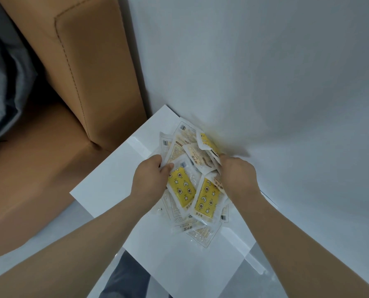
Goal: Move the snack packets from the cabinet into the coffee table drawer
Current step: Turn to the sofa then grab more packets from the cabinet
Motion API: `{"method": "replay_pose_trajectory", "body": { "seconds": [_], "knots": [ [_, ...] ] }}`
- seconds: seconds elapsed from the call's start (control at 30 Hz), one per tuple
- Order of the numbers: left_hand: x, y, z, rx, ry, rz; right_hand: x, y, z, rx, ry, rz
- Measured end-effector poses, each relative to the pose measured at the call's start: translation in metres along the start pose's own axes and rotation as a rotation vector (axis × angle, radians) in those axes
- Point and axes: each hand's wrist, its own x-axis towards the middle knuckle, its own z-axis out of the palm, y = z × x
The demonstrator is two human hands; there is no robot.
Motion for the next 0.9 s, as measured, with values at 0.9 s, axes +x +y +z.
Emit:
{"method": "replay_pose_trajectory", "body": {
  "seconds": [0.9],
  "knots": [
    [-0.118, 0.077, -0.100, 0.084, 0.103, 0.265, -0.122, 0.010, -0.131, 0.443, 0.205, -0.024]
  ]
}}
